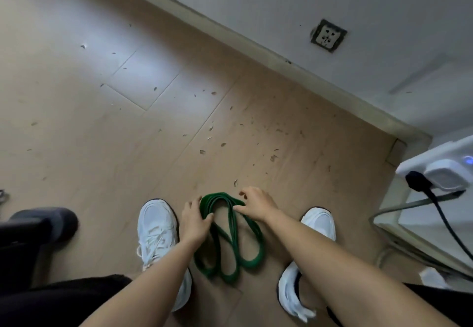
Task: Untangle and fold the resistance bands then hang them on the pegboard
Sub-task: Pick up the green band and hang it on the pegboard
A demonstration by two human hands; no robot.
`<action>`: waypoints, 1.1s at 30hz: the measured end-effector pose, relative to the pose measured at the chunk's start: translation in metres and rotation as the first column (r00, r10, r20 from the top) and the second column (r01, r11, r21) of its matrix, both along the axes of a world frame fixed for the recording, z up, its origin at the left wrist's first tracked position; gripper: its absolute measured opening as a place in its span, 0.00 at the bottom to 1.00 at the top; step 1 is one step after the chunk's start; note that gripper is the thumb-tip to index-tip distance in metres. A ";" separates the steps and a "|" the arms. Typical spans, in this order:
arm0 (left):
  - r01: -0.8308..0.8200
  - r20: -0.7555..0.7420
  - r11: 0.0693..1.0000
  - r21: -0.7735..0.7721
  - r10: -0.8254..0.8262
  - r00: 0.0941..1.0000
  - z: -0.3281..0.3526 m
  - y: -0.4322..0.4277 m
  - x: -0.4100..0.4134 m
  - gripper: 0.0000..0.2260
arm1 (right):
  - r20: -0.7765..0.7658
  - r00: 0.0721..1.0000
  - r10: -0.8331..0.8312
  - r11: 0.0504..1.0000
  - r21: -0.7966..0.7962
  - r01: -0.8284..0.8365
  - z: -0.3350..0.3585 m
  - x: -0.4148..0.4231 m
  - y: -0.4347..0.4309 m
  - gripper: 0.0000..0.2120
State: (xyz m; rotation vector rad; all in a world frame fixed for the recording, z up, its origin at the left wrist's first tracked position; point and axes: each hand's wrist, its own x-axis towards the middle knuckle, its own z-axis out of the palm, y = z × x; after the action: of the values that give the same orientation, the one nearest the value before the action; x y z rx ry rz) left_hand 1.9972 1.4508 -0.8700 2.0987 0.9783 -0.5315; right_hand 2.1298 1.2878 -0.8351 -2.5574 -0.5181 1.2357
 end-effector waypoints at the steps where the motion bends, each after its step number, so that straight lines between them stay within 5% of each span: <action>1: -0.028 0.003 1.000 -0.014 0.028 1.000 -0.004 0.000 -0.001 0.28 | -0.004 1.000 -0.027 1.000 0.005 0.027 -0.006 -0.006 0.002 0.31; 6: -0.039 0.018 0.999 -0.015 0.039 0.999 -0.023 0.004 -0.001 0.22 | 0.040 0.997 -0.070 0.997 0.016 0.069 -0.030 -0.031 0.014 0.31; 12: -0.038 0.050 0.996 -0.077 0.042 0.998 -0.019 0.014 -0.001 0.16 | 0.064 0.991 -0.121 0.992 0.055 0.118 -0.041 -0.033 0.013 0.16; 20: -0.012 0.096 0.952 -0.305 0.043 0.995 0.007 0.000 0.002 0.15 | -0.080 0.936 -0.341 0.929 0.122 0.349 -0.021 -0.020 -0.014 0.13; 24: -0.006 0.090 0.916 -0.401 0.047 0.995 0.028 0.001 0.011 0.23 | -0.266 0.884 -0.386 0.886 0.161 0.435 0.008 -0.004 -0.030 0.15; 28: 0.245 0.113 0.876 -0.415 -0.217 0.970 0.061 0.010 0.026 0.16 | -0.389 0.894 -0.221 0.937 0.168 0.305 0.050 0.017 -0.048 0.11; 33: 0.433 0.234 0.850 -0.300 -0.375 0.897 0.121 0.008 0.050 0.14 | -0.271 0.961 -0.050 0.981 0.166 0.098 0.113 0.045 -0.055 0.13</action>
State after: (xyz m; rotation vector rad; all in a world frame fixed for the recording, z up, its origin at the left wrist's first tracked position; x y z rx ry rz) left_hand 2.0468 1.4585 -0.7486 1.9860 0.3053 -0.6703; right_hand 2.1753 1.2324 -0.7220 -2.1995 -0.4464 1.4083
